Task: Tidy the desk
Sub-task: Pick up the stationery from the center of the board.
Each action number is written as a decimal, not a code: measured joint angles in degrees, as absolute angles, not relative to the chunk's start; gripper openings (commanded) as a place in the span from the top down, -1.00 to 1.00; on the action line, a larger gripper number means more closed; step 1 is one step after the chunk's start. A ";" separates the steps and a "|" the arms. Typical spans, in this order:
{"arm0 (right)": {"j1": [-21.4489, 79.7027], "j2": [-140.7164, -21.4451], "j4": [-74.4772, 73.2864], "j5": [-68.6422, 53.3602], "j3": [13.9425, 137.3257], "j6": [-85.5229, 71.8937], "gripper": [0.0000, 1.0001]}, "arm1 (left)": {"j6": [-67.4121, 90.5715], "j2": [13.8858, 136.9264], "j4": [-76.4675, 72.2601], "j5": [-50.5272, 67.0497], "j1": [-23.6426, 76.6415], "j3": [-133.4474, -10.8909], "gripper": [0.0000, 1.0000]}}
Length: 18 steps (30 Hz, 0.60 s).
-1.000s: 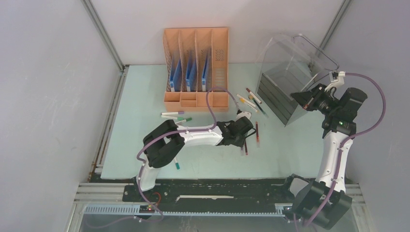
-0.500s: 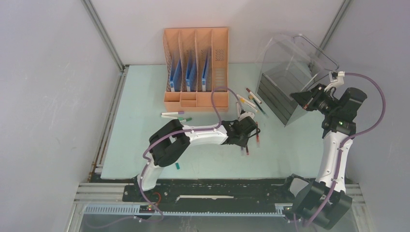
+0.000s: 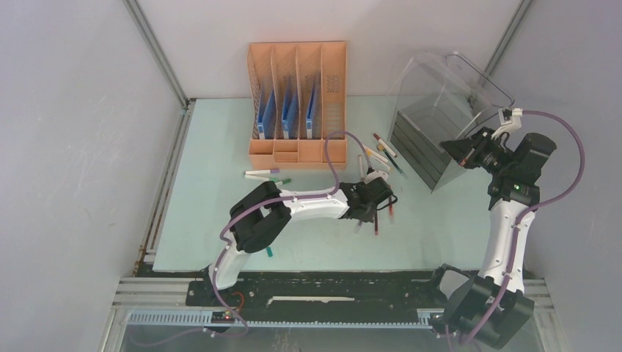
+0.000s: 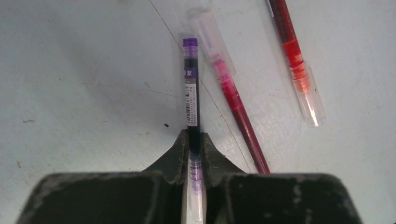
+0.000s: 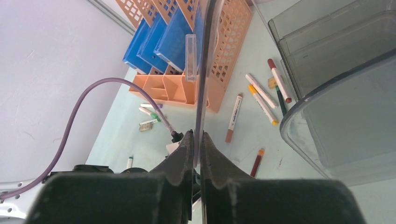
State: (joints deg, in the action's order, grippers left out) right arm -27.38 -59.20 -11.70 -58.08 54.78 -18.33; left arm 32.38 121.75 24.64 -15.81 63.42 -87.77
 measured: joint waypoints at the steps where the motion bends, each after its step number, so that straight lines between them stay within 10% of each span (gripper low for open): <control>1: -27.38 -59.16 -11.73 -58.04 54.78 -18.33 0.79 | 32.38 121.75 24.67 -16.01 63.44 -87.77 0.90; 18: -27.35 -58.61 -11.92 -57.95 54.78 -18.35 0.79 | 27.46 108.25 15.18 -15.64 60.80 -69.84 1.00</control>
State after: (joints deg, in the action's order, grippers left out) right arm -27.35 -58.61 -11.92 -57.95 54.78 -18.35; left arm 27.46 108.25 15.18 -15.64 60.80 -69.84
